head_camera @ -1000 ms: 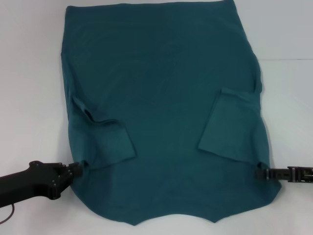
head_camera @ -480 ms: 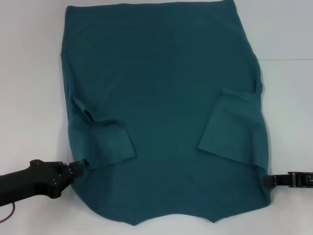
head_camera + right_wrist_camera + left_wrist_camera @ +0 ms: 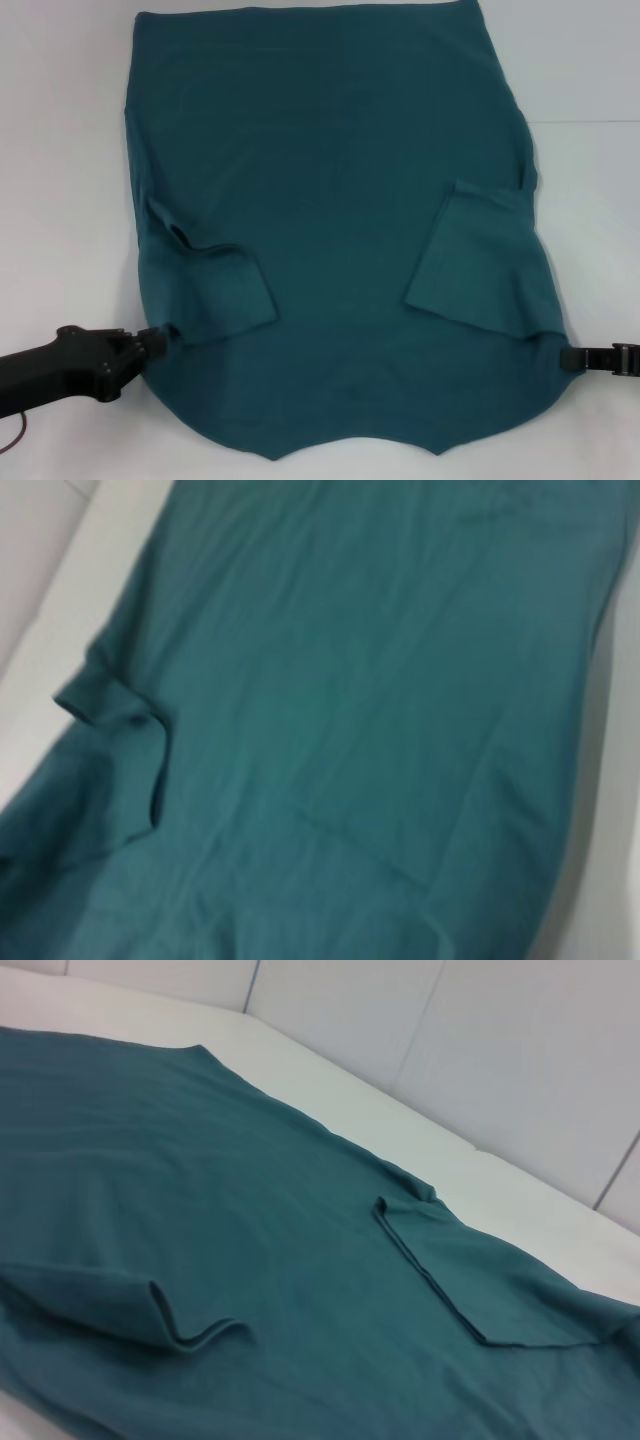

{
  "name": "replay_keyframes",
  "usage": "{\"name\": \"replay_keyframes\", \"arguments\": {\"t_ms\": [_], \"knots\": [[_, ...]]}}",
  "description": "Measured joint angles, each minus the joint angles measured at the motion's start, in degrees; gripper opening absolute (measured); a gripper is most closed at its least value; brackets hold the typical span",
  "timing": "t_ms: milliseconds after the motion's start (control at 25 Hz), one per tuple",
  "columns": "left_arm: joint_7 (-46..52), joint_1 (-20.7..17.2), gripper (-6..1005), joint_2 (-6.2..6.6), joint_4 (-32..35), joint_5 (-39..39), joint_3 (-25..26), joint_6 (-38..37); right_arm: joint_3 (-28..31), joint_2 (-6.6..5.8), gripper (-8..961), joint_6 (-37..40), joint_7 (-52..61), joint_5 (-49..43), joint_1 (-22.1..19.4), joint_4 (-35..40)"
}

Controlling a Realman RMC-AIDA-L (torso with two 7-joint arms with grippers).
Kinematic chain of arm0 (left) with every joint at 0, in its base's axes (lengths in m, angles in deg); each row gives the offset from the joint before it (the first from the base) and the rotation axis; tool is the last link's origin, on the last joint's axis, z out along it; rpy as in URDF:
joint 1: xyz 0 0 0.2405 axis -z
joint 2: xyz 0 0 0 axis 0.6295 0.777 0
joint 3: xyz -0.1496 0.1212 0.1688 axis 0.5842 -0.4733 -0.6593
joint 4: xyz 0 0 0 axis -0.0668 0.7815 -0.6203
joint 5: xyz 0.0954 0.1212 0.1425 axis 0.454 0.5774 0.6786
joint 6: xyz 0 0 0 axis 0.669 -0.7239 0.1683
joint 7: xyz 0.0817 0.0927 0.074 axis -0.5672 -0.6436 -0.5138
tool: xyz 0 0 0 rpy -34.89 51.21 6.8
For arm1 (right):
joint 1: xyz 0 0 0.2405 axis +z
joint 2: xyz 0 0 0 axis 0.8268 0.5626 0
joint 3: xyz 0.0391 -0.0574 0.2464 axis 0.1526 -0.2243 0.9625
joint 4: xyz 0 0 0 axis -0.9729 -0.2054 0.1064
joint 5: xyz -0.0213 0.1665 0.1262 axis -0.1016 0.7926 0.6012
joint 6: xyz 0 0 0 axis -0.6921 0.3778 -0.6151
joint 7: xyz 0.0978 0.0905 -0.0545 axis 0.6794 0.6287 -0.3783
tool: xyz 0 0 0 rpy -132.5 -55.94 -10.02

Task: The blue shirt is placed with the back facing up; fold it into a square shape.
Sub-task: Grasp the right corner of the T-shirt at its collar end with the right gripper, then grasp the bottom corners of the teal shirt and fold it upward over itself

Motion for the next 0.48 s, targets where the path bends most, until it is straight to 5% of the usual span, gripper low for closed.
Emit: {"name": "replay_keyframes", "arguments": {"t_ms": [480], "knots": [[9.91,-2.26,39,0.64,2.18,2.92,2.61,-5.08,9.79,-0.95,49,7.15,-13.45,0.16,-2.54,-3.73]]}}
